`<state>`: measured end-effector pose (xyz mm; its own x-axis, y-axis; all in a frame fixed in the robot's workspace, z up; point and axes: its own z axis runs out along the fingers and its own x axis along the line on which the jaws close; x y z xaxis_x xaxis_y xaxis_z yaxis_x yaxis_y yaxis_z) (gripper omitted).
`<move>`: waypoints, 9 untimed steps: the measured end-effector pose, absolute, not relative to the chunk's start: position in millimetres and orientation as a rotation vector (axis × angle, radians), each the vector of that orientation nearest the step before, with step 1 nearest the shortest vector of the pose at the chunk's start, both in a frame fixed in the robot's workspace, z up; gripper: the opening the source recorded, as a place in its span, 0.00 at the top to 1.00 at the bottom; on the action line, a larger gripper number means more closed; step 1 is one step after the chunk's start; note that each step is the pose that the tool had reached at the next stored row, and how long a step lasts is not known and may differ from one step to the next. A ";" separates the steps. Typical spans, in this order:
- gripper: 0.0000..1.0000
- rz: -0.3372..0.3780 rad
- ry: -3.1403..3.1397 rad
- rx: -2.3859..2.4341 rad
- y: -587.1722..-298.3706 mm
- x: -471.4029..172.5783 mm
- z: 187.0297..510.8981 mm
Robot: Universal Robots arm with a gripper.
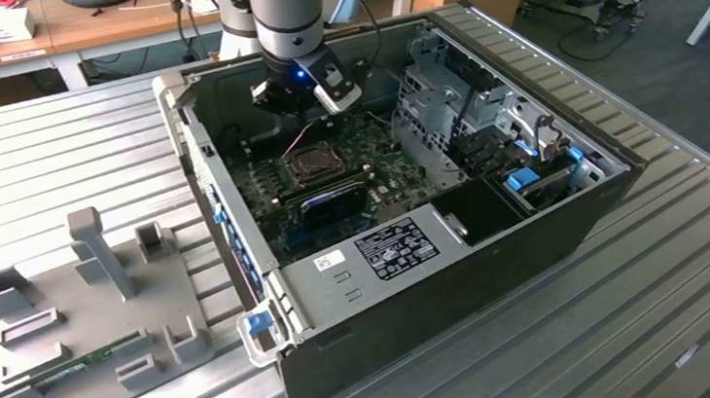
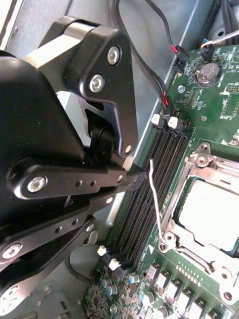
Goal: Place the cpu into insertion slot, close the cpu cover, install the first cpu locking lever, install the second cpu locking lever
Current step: 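Install the first cpu locking lever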
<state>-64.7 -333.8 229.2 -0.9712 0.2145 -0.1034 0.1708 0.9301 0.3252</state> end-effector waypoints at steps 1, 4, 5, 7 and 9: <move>0.89 0.479 2.951 0.296 -333.9 -65.1 228.6; 0.89 0.479 2.950 0.295 -334.1 -65.5 226.2; 0.89 0.478 2.950 0.295 -334.2 -65.5 225.2; 0.89 0.477 2.950 0.295 -334.3 -65.5 223.5; 0.89 0.475 2.950 0.295 -334.3 -65.6 222.0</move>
